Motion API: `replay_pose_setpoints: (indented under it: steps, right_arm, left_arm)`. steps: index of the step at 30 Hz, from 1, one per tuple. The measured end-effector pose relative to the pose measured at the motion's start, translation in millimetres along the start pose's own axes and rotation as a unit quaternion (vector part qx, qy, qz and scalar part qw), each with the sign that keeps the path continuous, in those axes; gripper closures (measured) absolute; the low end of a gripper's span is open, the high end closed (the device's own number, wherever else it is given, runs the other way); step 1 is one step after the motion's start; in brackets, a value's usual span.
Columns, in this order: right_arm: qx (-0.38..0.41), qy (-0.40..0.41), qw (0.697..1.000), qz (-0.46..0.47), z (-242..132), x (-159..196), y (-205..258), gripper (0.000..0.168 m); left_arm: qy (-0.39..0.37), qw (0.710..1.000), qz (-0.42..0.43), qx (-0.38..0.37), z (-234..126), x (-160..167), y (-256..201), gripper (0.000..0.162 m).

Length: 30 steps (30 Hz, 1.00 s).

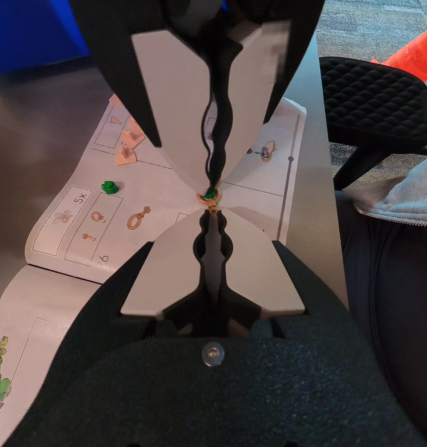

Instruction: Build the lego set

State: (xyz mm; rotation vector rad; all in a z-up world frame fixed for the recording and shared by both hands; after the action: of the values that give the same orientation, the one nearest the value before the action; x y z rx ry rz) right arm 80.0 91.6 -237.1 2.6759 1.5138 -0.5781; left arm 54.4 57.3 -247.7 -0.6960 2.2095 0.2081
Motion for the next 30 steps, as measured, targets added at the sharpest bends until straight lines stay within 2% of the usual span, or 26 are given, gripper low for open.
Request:
replay_pose_setpoints:
  steps: [4,8,11,21,29,30]
  right_arm:
    - [-0.007,-0.005,0.999,-0.034,0.1,0.2,-0.9,0.163]
    - [-0.008,-0.004,1.0,0.012,0.6,1.5,-2.8,0.163]
    - [0.014,-0.002,1.0,-0.014,0.7,1.1,-2.1,0.163]
    - [0.0,0.039,0.998,-0.039,1.8,-1.8,-2.2,0.163]
    - [0.02,-0.007,0.999,-0.027,0.7,-1.6,-2.2,0.164]
    - [0.018,-0.019,0.999,-0.027,1.1,-3.5,-2.0,0.168]
  left_arm:
    - [0.0,1.0,-0.002,-0.002,0.1,0.4,0.8,0.156]
    - [-0.001,1.0,0.0,-0.007,-0.4,0.3,0.3,0.156]
    - [-0.001,1.0,-0.002,-0.004,-0.2,0.1,0.8,0.156]
    - [-0.002,1.0,0.015,-0.019,-0.9,0.3,-1.2,0.156]
    - [-0.008,1.0,0.008,-0.012,-2.7,-0.6,-1.4,0.156]
    - [-0.006,1.0,0.008,-0.012,-2.4,-0.9,-1.5,0.156]
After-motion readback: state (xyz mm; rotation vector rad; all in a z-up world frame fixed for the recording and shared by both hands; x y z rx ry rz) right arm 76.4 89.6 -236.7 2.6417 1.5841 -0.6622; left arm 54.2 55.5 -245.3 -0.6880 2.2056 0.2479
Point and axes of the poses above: each gripper's, where its closed fingertips meet, z out along the fingers, x out of its underside, y = z × x across the jaws, the point moved 2 cm from there along -z, back along the fingers, and after that the axes turned 2 degrees about -z, right-handed, at the moved point
